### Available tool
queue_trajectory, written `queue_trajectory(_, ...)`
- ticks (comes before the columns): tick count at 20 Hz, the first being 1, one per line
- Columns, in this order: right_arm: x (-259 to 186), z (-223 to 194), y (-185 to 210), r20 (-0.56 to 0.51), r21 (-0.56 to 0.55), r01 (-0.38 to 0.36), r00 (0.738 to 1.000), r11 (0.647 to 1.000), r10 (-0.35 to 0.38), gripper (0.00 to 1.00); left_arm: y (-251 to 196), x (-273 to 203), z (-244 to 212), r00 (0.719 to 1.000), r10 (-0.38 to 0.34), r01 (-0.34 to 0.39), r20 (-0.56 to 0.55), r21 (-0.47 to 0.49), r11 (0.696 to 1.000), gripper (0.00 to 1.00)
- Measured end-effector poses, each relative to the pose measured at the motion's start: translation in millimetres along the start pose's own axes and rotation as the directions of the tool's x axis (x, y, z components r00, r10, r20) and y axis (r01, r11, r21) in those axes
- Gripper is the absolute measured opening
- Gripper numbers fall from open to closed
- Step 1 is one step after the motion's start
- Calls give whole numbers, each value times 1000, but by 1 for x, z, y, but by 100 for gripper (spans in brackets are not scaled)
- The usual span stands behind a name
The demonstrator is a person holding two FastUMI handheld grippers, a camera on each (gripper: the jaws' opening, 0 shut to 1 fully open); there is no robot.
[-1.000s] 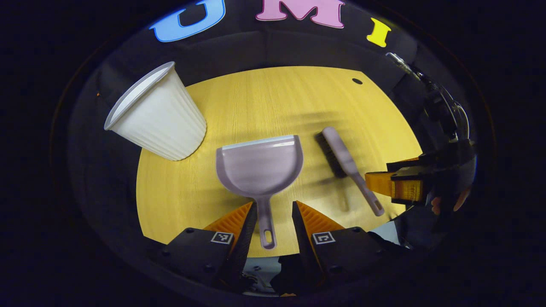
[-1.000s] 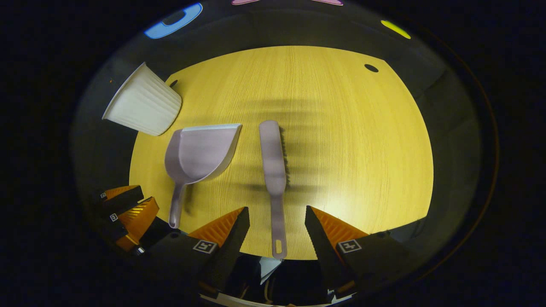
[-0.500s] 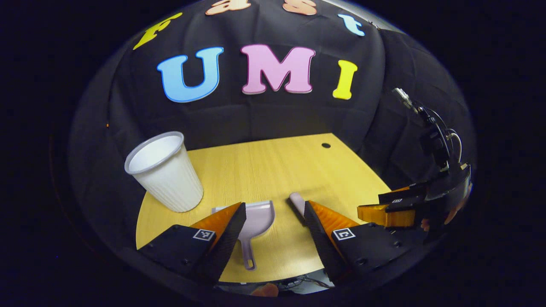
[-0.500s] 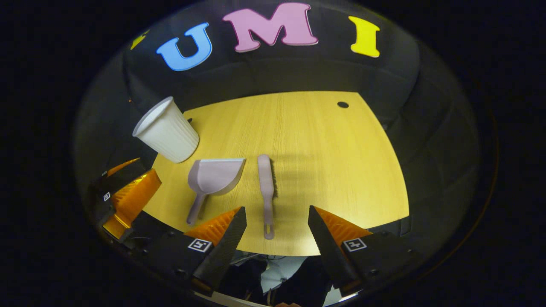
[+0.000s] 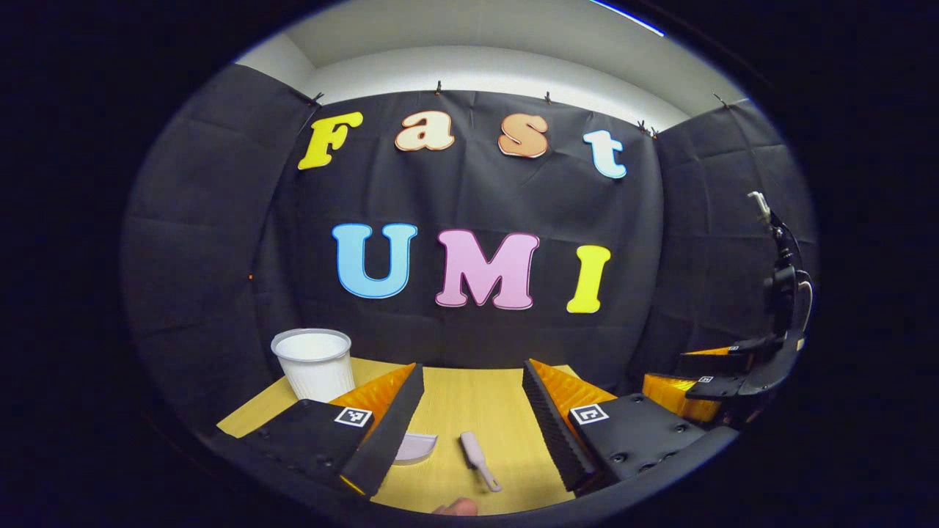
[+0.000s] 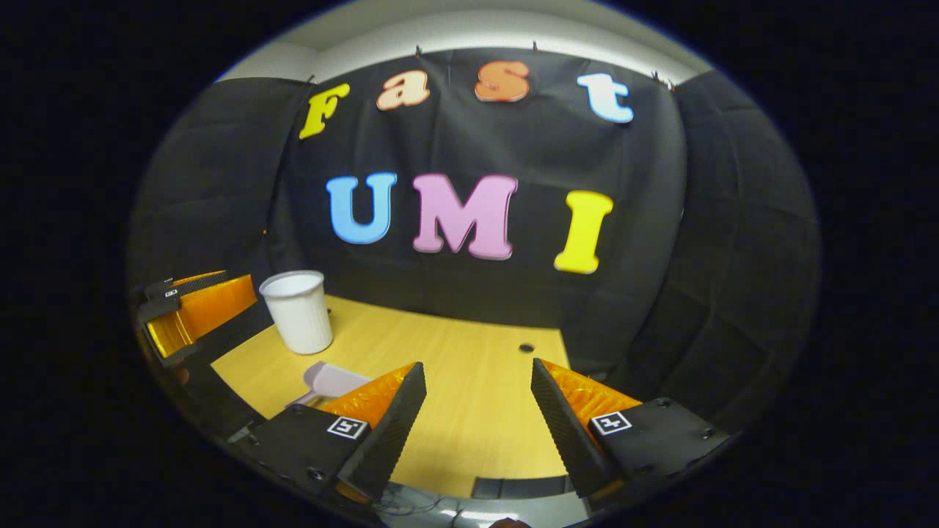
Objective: Pick up the small broom and dustpan from the desktop, sweep the trash into the dustpan with the broom, and then empty the trash into the garbage bin.
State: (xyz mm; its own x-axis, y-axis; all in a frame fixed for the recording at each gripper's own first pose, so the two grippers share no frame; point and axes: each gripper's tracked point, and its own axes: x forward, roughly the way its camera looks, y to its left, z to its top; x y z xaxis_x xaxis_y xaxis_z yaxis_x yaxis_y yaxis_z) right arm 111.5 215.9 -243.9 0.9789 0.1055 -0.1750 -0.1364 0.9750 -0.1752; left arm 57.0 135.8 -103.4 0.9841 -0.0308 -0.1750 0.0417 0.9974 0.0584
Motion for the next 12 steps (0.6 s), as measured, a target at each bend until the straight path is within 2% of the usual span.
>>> queue_trajectory(2, -31, 53, -18, 167, -42, 51, 985, 998, -44, 94, -25, -20, 24, 1000, 23, -23, 9, 21, 1000, 82)
queue_trajectory(4, -54, 84, -28, 273, -31, 94, 959, 995, -82, 94, -40, -29, 29, 1000, 20, -20, -1, 36, 999, 82)
queue_trajectory(7, -70, 81, -27, 276, 15, 119, 954, 993, -119, 94, -38, -40, 42, 1000, 21, -22, 9, 52, 998, 82)
queue_trajectory(8, -76, 82, -35, 288, 18, 126, 949, 992, -126, 90, -35, -41, 47, 999, 24, -25, 21, 63, 998, 80)
queue_trajectory(10, -76, 86, -43, 321, 3, 159, 935, 987, -151, 94, -29, -39, 41, 999, 39, -39, 3, 68, 997, 81)
queue_trajectory(12, -78, 88, -33, 325, -7, 144, 936, 990, -134, 94, -30, -35, 35, 1000, 25, -25, -12, 28, 999, 81)
